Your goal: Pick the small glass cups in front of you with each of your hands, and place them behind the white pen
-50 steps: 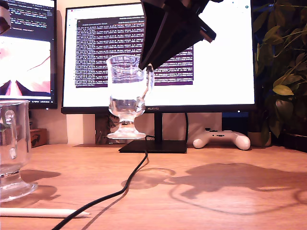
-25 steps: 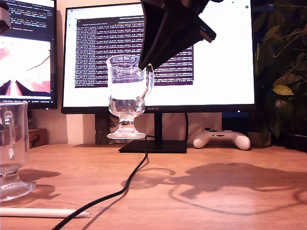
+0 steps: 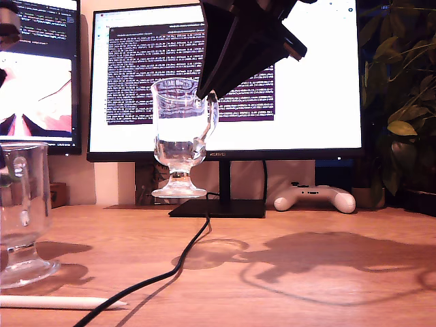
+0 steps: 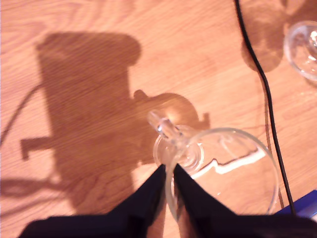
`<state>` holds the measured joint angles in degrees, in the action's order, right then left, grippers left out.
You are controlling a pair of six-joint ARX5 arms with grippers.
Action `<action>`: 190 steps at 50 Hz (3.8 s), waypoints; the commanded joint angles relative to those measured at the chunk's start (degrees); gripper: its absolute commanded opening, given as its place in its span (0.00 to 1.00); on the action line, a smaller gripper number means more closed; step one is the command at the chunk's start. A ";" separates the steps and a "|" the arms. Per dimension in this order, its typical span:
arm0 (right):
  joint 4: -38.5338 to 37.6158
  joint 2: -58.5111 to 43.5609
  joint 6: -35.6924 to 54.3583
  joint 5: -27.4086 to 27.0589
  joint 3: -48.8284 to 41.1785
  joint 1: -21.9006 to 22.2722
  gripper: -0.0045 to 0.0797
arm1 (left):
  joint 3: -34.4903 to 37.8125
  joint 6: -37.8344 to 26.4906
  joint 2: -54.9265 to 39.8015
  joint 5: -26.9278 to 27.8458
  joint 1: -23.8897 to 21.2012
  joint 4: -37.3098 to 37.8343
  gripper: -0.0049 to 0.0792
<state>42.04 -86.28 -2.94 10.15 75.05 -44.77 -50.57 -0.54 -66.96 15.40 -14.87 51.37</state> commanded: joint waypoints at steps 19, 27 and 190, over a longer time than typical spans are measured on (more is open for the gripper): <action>-0.59 -0.15 -0.04 0.44 0.85 -1.36 0.04 | 0.37 0.81 -1.31 -2.40 -0.63 -1.86 0.19; -0.55 -0.15 -0.04 0.46 0.85 -1.33 0.04 | 0.37 1.22 -1.31 -2.25 -0.63 -2.05 0.20; -37.33 1.90 7.30 -0.57 -23.21 -9.05 0.04 | 0.20 -1.42 20.55 -4.24 4.63 -0.17 0.22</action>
<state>6.17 -86.02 4.56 8.86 53.36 -53.67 -50.57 -1.72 -46.59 11.00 -10.35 51.40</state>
